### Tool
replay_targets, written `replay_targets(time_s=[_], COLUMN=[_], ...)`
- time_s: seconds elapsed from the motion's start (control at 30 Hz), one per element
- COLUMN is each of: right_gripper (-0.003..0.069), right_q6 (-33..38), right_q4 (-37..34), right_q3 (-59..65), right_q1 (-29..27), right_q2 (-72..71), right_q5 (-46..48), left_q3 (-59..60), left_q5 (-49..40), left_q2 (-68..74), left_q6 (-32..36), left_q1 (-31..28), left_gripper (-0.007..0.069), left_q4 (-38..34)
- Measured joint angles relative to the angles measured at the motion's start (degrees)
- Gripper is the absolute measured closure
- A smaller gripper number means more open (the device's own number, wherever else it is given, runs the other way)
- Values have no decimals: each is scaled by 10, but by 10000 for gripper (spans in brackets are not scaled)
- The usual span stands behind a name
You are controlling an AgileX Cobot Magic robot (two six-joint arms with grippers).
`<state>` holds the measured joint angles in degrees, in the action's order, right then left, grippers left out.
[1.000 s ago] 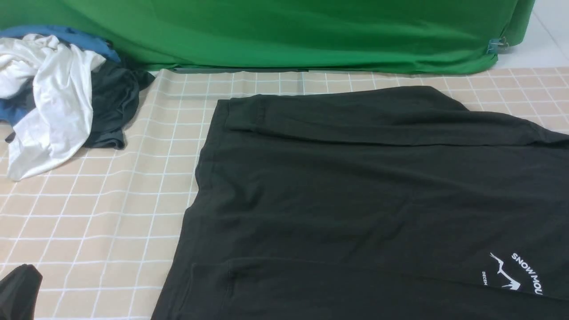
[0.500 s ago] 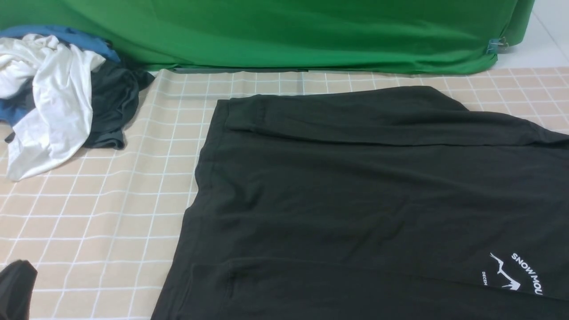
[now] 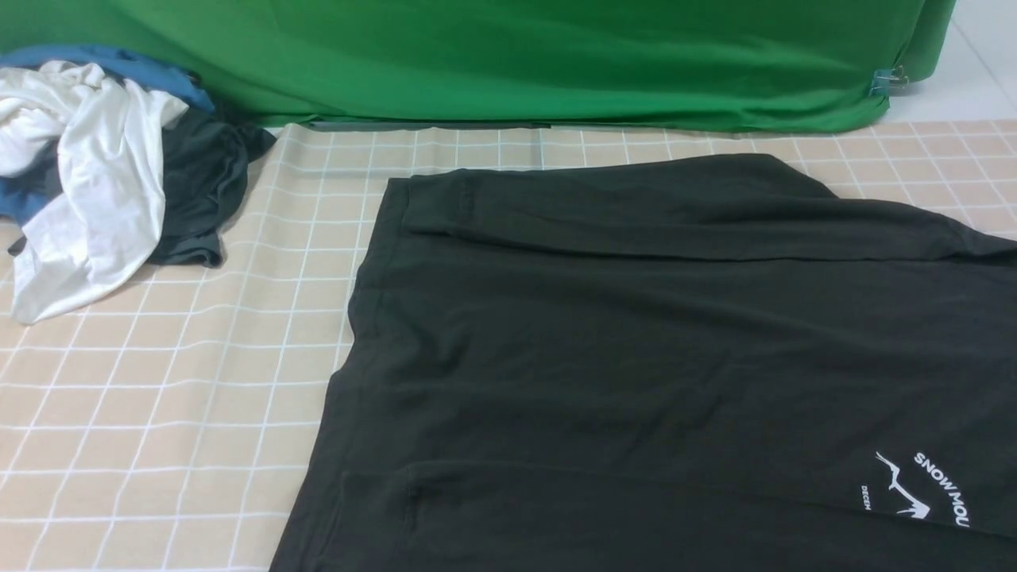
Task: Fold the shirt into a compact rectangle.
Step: 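Grasp the left edge of the dark T-shirt lying flat on the table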
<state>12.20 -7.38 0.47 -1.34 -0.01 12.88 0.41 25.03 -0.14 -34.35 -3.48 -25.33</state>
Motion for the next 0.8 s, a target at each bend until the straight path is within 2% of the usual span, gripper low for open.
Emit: replay_targets(time_s=[0.03, 0.13, 0.2, 0.23, 0.27, 0.3, 0.33, 0.4, 0.43, 0.47, 0.6, 0.7, 0.77, 0.8], right_gripper=[422, 422, 422, 422, 422, 422, 422, 422, 422, 422, 422, 461, 543, 560], right_q6=[-2, -26, -96, -149, -157, -216, -243, -272, -272, -278, -292, -296, -263, -245], right_q4=[-7, -55, -126, -157, -159, -174, -177, -183, -183, -185, -188, -189, -188, -188], right_q3=[0, 0, 0, 0, 0, 0, 0, 0, 0, 0, 0, -17, -67, -81], right_q1=[0, 0, 0, 0, 0, 0, 0, 0, 0, 0, 0, 0, 0, 0], right_q2=[0, 0, 0, 0, 0, 0, 0, 0, 0, 0, 0, 0, 2, 4], right_q5=[-7, -39, -91, -123, -129, -156, -167, -186, -188, -196, -205, -169, -97, -81], left_q3=[-4, -36, -127, -191, -201, -276, -321, -398, -414, -463, -531, -516, -491, -482], left_q5=[49, 53, -29, -106, -117, -219, -284, -402, -429, -520, -719, -783, -786, -783], left_q2=[-1, 0, 23, 51, 62, 109, 149, 236, 245, 309, 473, 567, 611, 618], left_q6=[-34, -70, -117, -129, -130, -131, -120, -62, -55, 1, 157, 232, 261, 265], left_q1=[0, 0, 0, 0, 0, 0, 0, 0, 0, 0, 0, 1, 13, 20], left_gripper=[610, 610, 610, 610, 610, 610, 610, 610, 610, 610, 610, 610, 613, 613], left_q4=[13, 38, 91, 132, 138, 182, 200, 210, 209, 198, 117, 47, 25, 22])
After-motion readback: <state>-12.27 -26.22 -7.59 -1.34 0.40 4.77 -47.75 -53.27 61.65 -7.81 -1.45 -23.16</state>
